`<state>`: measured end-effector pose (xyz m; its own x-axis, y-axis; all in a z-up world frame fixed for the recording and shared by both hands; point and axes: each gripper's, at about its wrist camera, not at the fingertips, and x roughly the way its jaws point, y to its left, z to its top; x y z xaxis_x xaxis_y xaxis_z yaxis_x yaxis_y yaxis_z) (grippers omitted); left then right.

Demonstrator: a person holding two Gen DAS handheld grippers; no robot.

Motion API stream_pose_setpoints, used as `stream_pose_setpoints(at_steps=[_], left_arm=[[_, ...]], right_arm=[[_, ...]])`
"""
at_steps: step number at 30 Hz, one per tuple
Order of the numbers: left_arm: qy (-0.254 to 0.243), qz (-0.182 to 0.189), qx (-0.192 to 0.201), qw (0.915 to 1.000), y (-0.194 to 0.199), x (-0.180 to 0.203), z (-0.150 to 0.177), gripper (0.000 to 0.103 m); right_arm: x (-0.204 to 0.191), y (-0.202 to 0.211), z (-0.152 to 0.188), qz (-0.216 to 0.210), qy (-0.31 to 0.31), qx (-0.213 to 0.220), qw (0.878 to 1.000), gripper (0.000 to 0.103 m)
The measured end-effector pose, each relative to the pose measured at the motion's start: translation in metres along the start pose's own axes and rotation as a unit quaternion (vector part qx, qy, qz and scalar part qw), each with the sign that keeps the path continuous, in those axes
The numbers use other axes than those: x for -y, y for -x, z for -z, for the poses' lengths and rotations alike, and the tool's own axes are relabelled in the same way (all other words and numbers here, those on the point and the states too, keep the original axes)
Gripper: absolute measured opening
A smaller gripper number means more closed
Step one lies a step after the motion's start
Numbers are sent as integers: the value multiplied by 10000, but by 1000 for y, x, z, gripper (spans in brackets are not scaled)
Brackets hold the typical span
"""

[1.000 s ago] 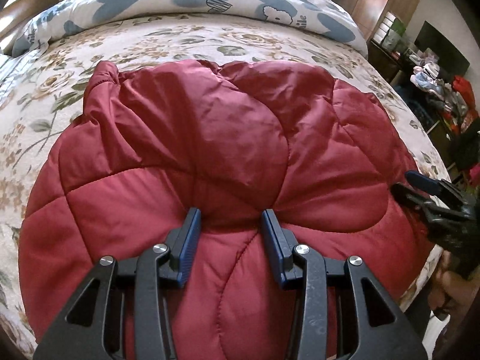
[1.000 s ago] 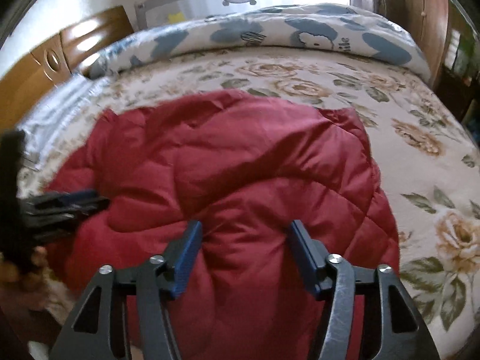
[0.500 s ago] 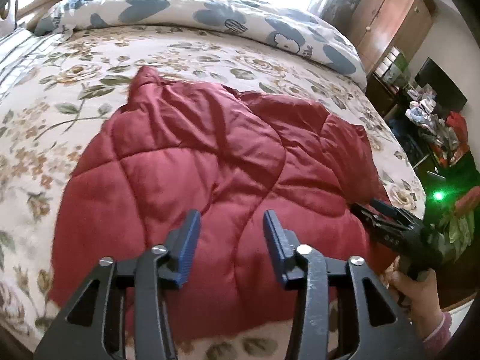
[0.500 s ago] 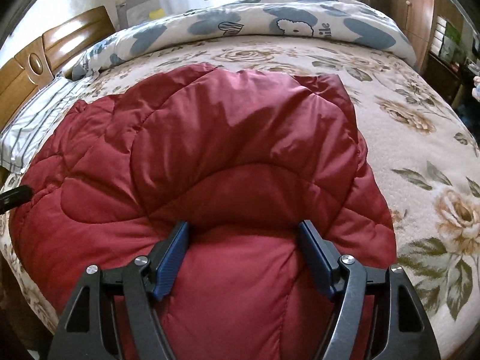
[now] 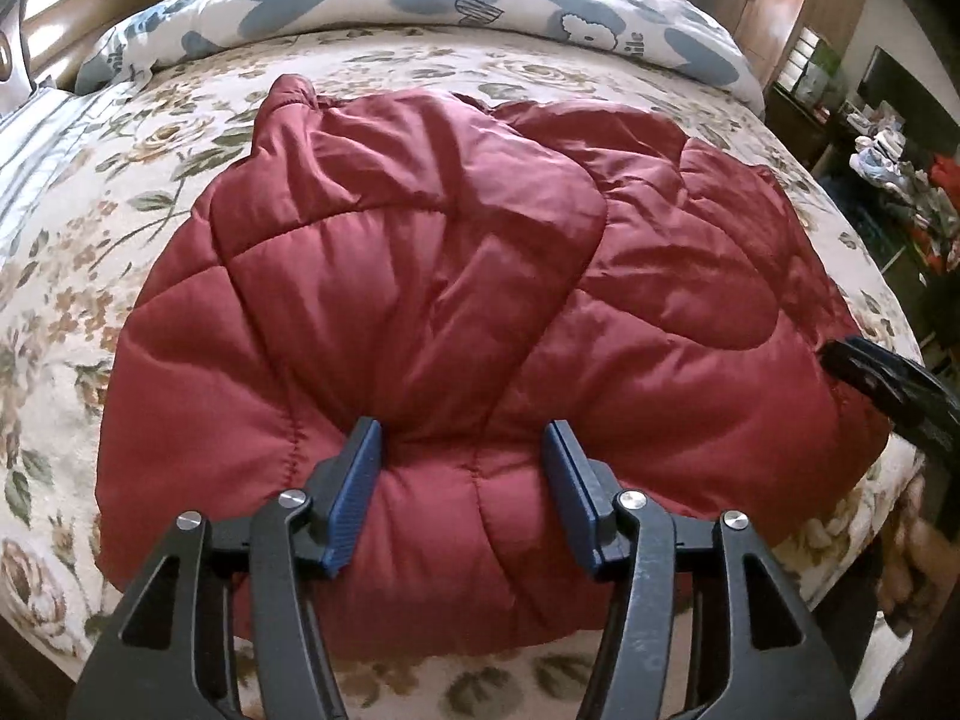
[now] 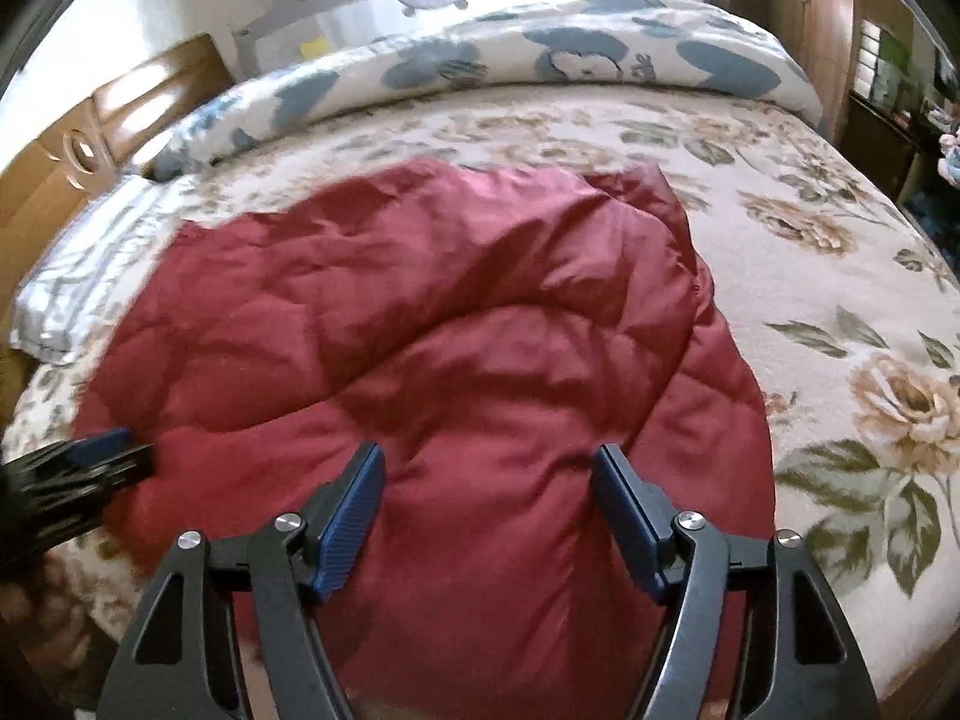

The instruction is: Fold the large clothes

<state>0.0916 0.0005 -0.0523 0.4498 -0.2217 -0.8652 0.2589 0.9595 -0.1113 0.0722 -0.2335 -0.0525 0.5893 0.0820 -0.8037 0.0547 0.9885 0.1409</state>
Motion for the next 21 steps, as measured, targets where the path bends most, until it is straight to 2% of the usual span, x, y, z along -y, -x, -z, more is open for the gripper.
stream_pose_setpoints(at_steps=[3,6,13,21], left_arm=[[-9,-34,26,10000,2,3,2,55],[-38,-104,35,9999,1,7,3,55],[-50,-244,9,9997,-4,10,-1,57],[-75,-405,-2,9992,-7,15,-2,57]], right_arm=[[-13,13,13,-83,157,32,9998,72],[-17,1,24,62,336,-145,9993,72],[8,-24,20,-31,-46,-278,9996,73],[8,-24,25,-8,-71,-206,9998,73]])
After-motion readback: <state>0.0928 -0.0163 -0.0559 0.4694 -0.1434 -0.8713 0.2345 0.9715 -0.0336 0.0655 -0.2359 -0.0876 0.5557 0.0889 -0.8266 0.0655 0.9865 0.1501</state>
